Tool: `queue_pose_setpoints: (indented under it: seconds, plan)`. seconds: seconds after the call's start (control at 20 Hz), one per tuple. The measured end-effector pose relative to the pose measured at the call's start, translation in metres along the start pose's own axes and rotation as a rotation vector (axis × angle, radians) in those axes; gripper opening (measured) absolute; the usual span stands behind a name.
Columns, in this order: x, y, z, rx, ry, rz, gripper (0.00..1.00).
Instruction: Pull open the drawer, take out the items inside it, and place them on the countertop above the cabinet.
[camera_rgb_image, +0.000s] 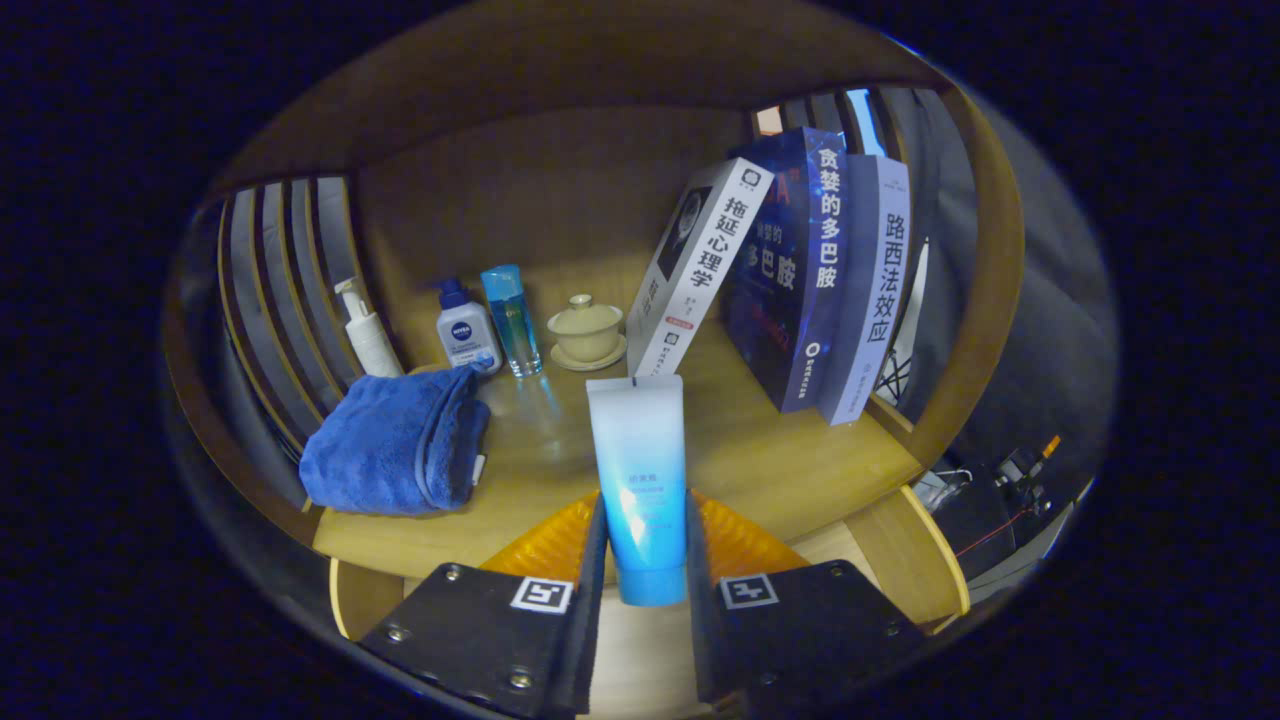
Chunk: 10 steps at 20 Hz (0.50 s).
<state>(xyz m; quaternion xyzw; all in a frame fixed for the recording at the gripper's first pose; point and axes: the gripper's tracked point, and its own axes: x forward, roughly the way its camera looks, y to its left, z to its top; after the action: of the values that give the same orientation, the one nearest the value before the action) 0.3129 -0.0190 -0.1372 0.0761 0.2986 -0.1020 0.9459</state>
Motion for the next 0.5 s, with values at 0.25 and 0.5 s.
queue_pose_setpoints:
  seconds: [0.25,0.5]
  plan:
    - [0.015,0.001,-0.012,0.019,0.028,0.015,0.39]
    - [0.027,-0.001,-0.016,0.049,0.040,0.027,0.39]
